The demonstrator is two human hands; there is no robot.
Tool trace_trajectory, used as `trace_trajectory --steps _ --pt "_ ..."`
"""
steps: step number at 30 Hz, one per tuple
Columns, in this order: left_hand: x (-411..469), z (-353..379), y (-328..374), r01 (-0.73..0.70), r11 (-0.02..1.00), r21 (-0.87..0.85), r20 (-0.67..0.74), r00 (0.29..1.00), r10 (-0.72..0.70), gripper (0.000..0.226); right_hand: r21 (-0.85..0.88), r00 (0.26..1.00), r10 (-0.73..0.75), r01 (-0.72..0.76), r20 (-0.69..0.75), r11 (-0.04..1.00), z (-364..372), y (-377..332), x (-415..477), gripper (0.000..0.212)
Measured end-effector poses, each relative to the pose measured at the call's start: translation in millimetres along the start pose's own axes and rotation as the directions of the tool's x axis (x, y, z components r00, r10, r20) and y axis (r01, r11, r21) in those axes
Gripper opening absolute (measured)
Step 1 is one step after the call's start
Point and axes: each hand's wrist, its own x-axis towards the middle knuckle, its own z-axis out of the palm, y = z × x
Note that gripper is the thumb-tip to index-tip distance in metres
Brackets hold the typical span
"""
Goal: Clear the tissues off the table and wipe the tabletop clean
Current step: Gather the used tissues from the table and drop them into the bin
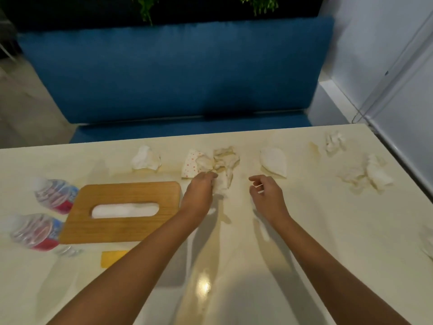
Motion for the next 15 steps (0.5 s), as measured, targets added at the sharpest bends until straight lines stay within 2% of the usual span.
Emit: trace_trajectory --steps 6,11,15 --pt "37 -59 -19 0.045 0.997 -0.061 -0.160 0.986 -0.054 0.038 -0.104 0.988 -0.042 0.058 0.146 0.993 45 -39 51 0.031" --pt "59 -91 -62 0.122 0.992 -0.026 -0.192 0.973 -0.125 0.027 -0.247 0.960 -0.023 0.095 0.280 0.964 91 -70 82 0.052" --pt "65 -100 -89 0.163 0.986 -0.031 -0.179 0.970 -0.166 0.022 -0.492 0.916 0.038 0.180 0.400 0.852 115 -83 102 0.077"
